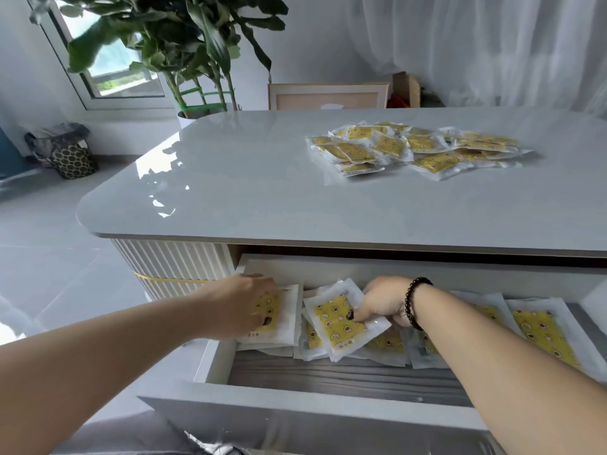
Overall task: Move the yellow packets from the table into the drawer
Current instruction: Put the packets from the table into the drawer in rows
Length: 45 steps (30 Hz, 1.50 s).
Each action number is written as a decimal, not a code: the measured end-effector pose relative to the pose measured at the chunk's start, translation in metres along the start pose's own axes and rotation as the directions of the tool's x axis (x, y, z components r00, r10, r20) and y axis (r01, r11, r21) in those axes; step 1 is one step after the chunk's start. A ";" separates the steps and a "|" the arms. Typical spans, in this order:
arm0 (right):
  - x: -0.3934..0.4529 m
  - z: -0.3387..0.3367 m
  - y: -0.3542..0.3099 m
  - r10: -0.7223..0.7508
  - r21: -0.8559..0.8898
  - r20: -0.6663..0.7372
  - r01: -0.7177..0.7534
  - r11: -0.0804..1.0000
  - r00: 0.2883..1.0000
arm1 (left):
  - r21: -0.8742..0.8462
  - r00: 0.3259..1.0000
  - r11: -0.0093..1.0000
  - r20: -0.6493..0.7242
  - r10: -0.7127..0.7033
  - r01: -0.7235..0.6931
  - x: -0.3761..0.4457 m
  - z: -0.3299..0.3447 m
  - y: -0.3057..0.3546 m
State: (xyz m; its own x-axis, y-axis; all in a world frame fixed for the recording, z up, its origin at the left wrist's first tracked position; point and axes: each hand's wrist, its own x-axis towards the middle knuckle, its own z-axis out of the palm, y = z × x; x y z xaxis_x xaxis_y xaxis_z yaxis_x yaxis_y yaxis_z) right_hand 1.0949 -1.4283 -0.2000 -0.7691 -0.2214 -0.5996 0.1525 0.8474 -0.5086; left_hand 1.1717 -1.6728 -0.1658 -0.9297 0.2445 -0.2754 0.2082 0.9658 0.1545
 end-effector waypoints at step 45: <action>-0.016 0.006 -0.014 -0.018 0.075 -0.242 0.037 0.996 0.970 | 0.346 0.981 0.918 0.043 0.190 -0.193 0.021 0.001 0.057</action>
State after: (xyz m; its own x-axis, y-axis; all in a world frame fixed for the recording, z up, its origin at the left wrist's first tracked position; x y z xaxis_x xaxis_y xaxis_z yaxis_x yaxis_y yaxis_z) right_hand 1.1088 -1.4392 -0.1871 -0.8989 -0.1134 -0.4233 0.1702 0.7998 -0.5757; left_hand 1.1647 -1.6127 -0.1636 -0.8595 0.4266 -0.2816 0.4753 0.8697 -0.1330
